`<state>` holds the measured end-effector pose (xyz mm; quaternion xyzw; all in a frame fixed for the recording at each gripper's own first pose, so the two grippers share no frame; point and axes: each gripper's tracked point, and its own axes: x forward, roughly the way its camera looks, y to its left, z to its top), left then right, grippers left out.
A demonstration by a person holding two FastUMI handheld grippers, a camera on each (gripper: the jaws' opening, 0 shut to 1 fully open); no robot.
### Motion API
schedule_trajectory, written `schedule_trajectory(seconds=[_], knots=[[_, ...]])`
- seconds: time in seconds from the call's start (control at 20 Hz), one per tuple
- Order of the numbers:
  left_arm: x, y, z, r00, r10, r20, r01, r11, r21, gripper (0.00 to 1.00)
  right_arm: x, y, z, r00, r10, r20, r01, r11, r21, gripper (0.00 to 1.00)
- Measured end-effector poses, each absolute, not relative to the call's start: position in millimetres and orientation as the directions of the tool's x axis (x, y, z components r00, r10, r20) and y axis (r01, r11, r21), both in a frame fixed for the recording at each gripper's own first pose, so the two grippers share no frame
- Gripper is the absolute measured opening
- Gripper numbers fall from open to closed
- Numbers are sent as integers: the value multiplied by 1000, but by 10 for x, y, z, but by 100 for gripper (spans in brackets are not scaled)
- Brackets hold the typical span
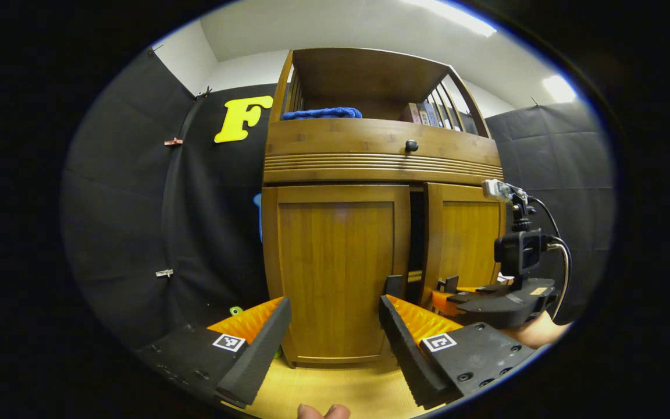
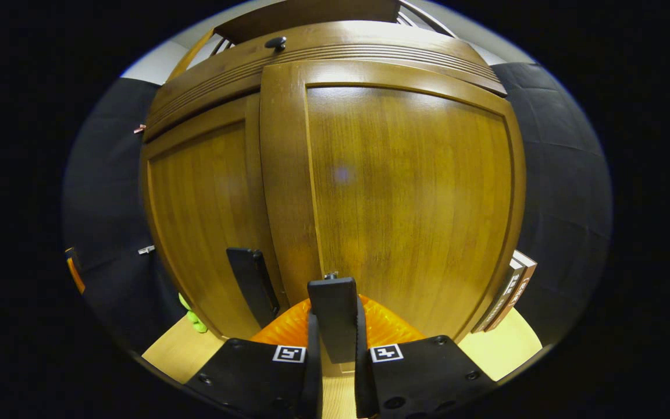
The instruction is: Open the right door of the double-door shoe cabinet with the right hand, and open the left door with the left hand.
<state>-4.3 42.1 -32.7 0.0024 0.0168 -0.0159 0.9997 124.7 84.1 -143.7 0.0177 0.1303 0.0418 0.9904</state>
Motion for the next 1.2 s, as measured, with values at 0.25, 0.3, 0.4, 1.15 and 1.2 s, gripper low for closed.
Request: schedule_trajectory(seconds=[0.25, 0.3, 0.4, 1.15, 1.2], knots=[[-179, 219, -246, 999, -31, -18, 32, 999, 10, 93, 826, 640, -1393, 957, 119, -265, -105, 992, 66, 25], [-198, 170, -231, 999, -34, -18, 34, 999, 12, 93, 746, 590, -1383, 956, 125, -266, -110, 991, 70, 26], [-246, 113, -233, 999, -35, -14, 35, 999, 17, 95, 569, 476, -1354, 954, 134, -268, -118, 990, 76, 25], [-211, -756, -208, 998, -64, -3, 64, 998, 24, 93, -380, -1273, -1119, 956, 75, -282, -23, 983, 183, 20], [-188, -821, -221, 998, -70, -2, 70, 997, 24, 95, -394, -1374, -1102, 958, 74, -279, -26, 985, 172, 18]])
